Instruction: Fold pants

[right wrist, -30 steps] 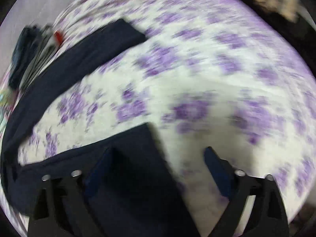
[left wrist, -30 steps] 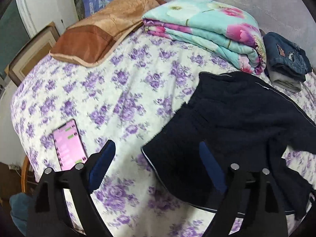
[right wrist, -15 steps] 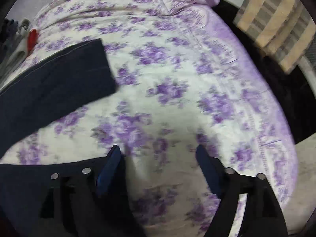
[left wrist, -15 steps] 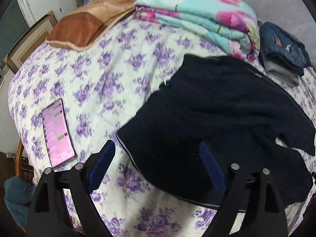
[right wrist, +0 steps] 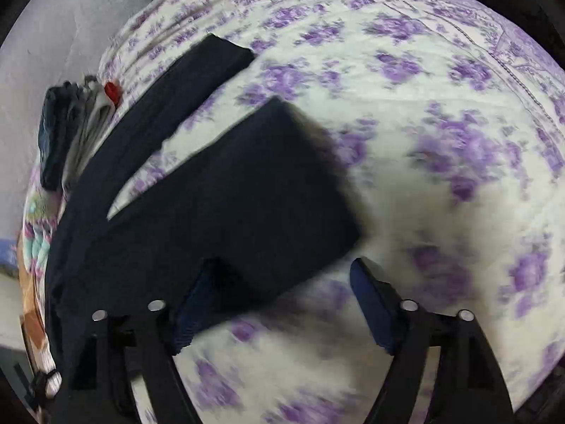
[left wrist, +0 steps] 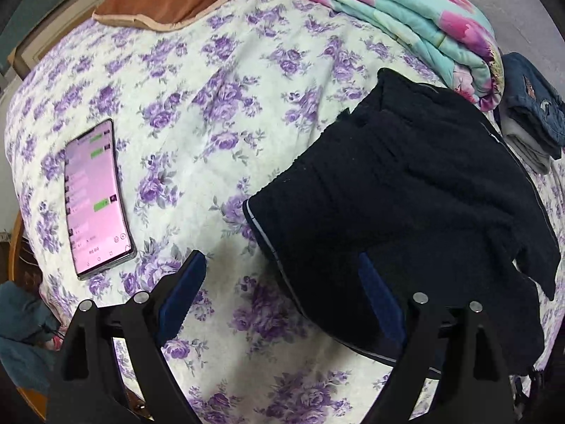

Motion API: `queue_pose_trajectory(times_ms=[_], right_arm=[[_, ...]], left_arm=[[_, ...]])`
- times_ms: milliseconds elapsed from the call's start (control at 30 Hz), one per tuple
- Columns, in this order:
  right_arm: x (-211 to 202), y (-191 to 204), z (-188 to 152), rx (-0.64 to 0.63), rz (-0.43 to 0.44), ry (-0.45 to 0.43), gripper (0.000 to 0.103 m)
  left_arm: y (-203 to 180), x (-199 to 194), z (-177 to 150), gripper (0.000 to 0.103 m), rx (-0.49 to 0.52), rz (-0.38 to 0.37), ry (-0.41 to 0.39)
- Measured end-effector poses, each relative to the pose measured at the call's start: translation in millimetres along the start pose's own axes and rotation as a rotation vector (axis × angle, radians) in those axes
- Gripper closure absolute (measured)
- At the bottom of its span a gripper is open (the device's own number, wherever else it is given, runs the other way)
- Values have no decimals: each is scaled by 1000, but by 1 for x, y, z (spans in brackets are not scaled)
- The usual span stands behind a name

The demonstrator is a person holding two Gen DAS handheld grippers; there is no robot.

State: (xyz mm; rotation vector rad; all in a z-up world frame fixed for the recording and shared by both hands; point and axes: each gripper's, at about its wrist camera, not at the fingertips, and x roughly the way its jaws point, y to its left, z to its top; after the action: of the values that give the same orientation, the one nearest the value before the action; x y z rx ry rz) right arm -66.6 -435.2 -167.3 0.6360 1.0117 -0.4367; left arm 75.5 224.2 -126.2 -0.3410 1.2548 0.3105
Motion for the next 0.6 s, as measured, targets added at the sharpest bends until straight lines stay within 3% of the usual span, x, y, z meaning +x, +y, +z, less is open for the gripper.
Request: queue_pose_trajectory(times_ms=[33, 100, 133, 267, 400, 433, 467, 500, 533, 567, 600], right_arm=[[3, 3, -1, 14, 3, -7, 81], [12, 0, 4, 116, 40, 13, 91], [9, 1, 8, 134, 48, 9, 92], [-37, 3, 15, 42, -72, -36, 93], [-63, -16, 4, -47, -246, 48, 90], [-61, -27, -1, -43, -268, 81, 87], [-48, -36, -6, -41, -304, 144, 73], [-39, -39, -10, -61, -357, 162, 48], [-30, -36, -13, -118, -456, 144, 36], [-28, -29, -13, -164, -546, 111, 27], [-31, -23, -11, -181, -593, 71, 27]], left_arm=[[1, 0, 0, 19, 2, -6, 2], [2, 1, 1, 19, 11, -20, 6], [2, 1, 1, 19, 19, -23, 7], [2, -8, -1, 19, 69, -40, -33], [3, -13, -5, 19, 123, -84, -27], [4, -12, -5, 18, 121, -96, -21], [6, -11, -5, 17, 117, -106, -19], [8, -8, -5, 17, 112, -116, -17], [9, -5, -5, 17, 109, -112, -14], [10, -2, -4, 17, 107, -103, -7], [11, 2, -2, 17, 105, -99, 6]])
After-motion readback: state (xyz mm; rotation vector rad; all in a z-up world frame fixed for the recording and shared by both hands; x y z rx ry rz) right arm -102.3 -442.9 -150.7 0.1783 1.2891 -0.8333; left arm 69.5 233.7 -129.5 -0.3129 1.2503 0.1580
